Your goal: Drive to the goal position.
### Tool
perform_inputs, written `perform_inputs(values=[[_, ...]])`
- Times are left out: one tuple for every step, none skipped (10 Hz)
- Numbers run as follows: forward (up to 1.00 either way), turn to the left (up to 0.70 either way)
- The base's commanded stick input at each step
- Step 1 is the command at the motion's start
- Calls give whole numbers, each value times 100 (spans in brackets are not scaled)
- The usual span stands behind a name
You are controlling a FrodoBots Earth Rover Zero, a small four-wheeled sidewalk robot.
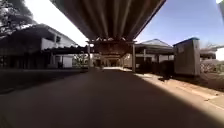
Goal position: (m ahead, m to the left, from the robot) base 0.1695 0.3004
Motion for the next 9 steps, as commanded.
perform_inputs(values=[[70,0],[70,0],[70,0],[70,0],[70,0],[70,0],[70,0],[70,0],[70,0]])
